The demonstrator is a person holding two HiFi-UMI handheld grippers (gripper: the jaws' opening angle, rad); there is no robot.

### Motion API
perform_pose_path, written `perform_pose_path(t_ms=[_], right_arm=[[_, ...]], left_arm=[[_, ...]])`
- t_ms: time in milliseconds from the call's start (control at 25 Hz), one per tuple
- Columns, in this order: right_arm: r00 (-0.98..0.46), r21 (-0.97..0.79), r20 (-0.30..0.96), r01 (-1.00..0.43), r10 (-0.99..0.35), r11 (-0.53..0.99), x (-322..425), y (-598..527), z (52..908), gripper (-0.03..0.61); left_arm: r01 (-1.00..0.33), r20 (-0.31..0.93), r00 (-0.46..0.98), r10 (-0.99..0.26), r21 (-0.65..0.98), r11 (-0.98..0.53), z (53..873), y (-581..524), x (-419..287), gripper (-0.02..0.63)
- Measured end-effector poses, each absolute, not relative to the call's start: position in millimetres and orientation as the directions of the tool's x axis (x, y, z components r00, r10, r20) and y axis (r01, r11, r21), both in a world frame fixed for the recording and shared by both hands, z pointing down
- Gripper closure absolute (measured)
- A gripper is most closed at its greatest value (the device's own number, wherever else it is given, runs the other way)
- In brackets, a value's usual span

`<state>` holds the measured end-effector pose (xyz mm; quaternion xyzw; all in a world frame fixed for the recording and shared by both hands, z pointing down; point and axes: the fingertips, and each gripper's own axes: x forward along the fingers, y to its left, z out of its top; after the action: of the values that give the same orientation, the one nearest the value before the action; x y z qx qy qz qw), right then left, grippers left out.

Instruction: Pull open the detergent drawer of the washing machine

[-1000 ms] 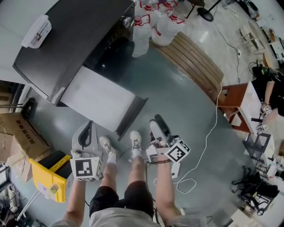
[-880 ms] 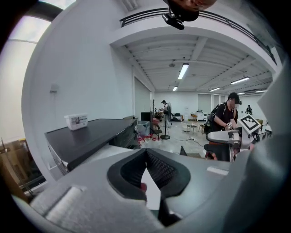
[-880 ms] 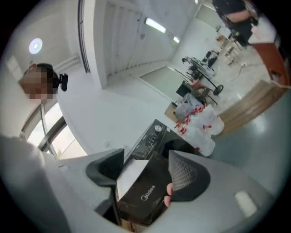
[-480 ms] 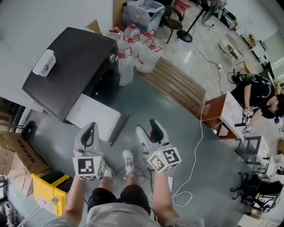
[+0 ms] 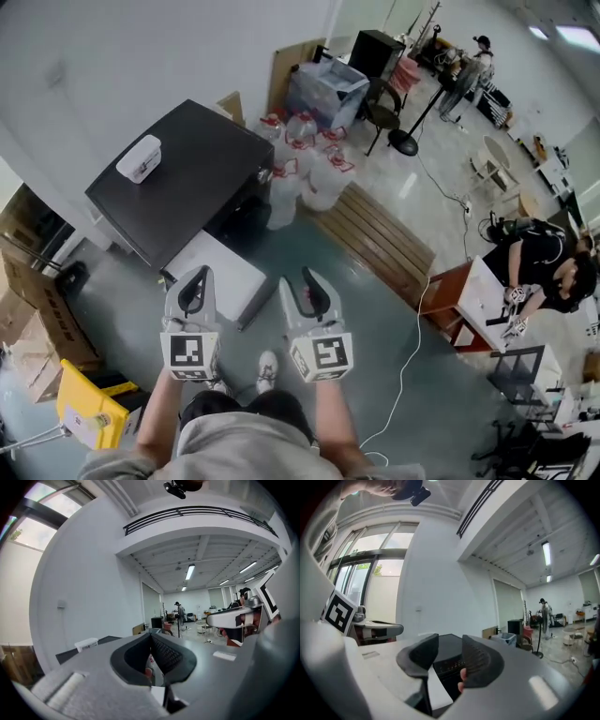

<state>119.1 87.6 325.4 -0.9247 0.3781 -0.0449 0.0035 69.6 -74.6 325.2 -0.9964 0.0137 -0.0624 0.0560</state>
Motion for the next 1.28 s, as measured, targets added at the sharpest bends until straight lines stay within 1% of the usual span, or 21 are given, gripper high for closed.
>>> perform_pose_path(t_ms=[80, 320, 400, 520, 760, 1280], right_arm=[[0.707, 0.012, 0.068, -0.707, -0.704, -0.708, 115.8, 83.0, 316.6, 0.456], [0.682, 0.042, 0.058, -0.732, -0.729, -0.68, 106.8, 77.0, 309.5, 0.488], [0.683, 0.043, 0.054, -0.731, -0.729, -0.682, 103.9, 78.0, 309.8, 0.526], [0.677, 0.048, 0.047, -0.736, -0.735, -0.675, 101.1, 80.8, 310.1, 0.551], [0.66, 0.051, 0.041, -0.751, -0.75, -0.659, 100.3, 77.4, 308.6, 0.572], [0.663, 0.05, 0.021, -0.748, -0.748, -0.662, 110.6, 70.5, 305.4, 0.574]], left_arm=[[-0.027, 0.109, 0.993, -0.041, -0.123, -0.992, 316.6, -72.4, 66.7, 0.603], [-0.06, 0.086, 0.994, -0.073, -0.14, -0.988, 309.1, -67.9, 54.2, 0.603], [-0.077, 0.086, 0.992, -0.09, -0.141, -0.987, 310.5, -69.6, 49.4, 0.603], [-0.1, 0.082, 0.99, -0.112, -0.141, -0.985, 311.2, -68.9, 44.4, 0.603], [-0.115, 0.073, 0.989, -0.127, -0.149, -0.982, 310.7, -66.0, 41.4, 0.603], [-0.121, 0.075, 0.988, -0.134, -0.16, -0.98, 308.8, -75.2, 49.8, 0.603]])
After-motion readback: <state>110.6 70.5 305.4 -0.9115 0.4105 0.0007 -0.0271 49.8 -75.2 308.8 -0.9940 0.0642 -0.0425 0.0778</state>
